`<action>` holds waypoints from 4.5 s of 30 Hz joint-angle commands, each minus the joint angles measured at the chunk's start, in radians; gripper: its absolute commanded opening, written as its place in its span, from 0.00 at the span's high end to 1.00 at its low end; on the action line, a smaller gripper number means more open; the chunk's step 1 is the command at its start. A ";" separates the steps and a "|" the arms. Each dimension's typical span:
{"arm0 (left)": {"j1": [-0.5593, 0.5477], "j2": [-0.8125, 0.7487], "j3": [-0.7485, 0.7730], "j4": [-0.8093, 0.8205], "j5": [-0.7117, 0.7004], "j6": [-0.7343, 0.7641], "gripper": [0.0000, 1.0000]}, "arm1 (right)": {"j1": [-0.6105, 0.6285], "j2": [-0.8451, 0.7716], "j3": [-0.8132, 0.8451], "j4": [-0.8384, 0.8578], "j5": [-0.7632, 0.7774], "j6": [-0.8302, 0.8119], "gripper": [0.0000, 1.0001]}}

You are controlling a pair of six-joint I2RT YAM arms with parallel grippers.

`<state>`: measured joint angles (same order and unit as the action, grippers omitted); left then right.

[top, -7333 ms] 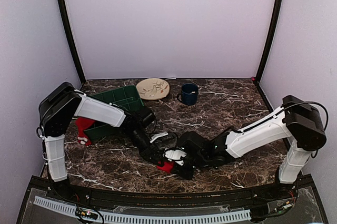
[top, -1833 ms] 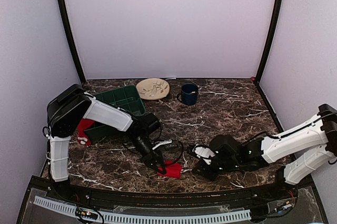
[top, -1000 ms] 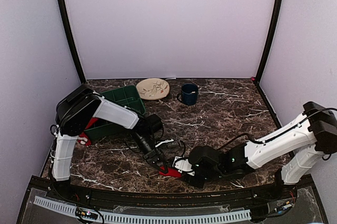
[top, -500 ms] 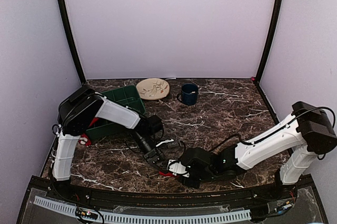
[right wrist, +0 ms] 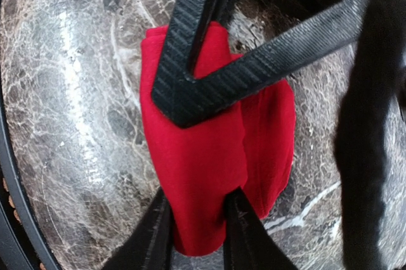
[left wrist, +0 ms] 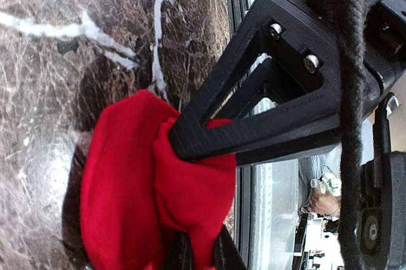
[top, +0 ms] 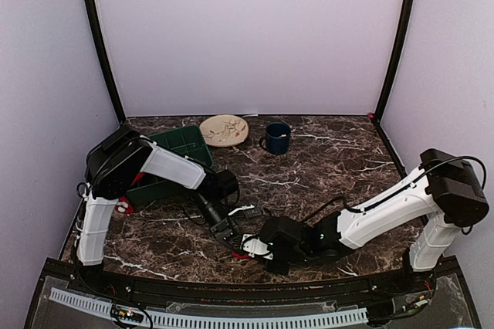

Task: Roll the socks
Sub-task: Roll the sock at the center of the board, then pick up the sock from the center of the board.

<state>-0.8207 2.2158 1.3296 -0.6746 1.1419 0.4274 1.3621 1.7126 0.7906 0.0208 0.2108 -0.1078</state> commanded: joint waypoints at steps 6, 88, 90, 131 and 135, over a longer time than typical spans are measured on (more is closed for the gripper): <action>0.003 0.035 0.022 -0.024 -0.008 -0.016 0.94 | -0.039 0.034 0.023 -0.014 -0.069 0.007 0.89; -0.177 -0.729 -0.780 1.133 -0.922 -0.143 0.18 | -0.361 0.090 0.016 -0.049 -0.830 0.312 0.95; -0.209 -0.729 -0.783 1.141 -0.967 -0.078 0.18 | -0.368 0.094 0.018 -0.055 -0.850 0.316 0.94; -0.492 -0.518 -0.681 1.136 -1.353 0.419 0.36 | -0.437 0.150 0.064 -0.104 -1.080 0.395 0.95; -0.495 -0.506 -0.670 1.122 -1.368 0.411 0.37 | -0.439 0.151 0.065 -0.099 -1.089 0.397 0.95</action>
<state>-1.3075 1.7046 0.6388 0.4896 -0.1902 0.8345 0.9310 1.8473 0.8398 -0.0689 -0.8577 0.2790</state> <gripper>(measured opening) 0.632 0.080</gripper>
